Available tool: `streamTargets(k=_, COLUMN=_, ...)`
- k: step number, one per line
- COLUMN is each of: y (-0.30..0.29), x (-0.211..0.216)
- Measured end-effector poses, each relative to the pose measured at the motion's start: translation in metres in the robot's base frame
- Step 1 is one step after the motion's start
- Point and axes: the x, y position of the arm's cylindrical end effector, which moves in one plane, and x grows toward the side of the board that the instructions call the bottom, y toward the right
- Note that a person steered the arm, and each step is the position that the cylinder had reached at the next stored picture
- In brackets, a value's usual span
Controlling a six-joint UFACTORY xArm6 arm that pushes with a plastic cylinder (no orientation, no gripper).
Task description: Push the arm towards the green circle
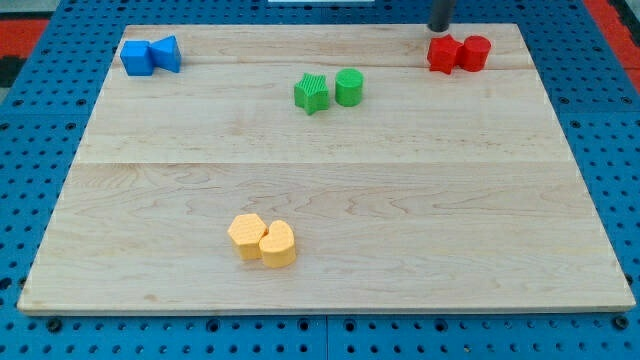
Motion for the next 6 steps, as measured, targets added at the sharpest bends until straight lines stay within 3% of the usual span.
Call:
streamTargets(k=1, y=-0.058, x=0.003)
streamTargets(k=2, y=-0.076, x=0.020)
streamTargets(k=4, y=-0.031, x=0.103)
streamTargets(k=6, y=-0.058, x=0.170)
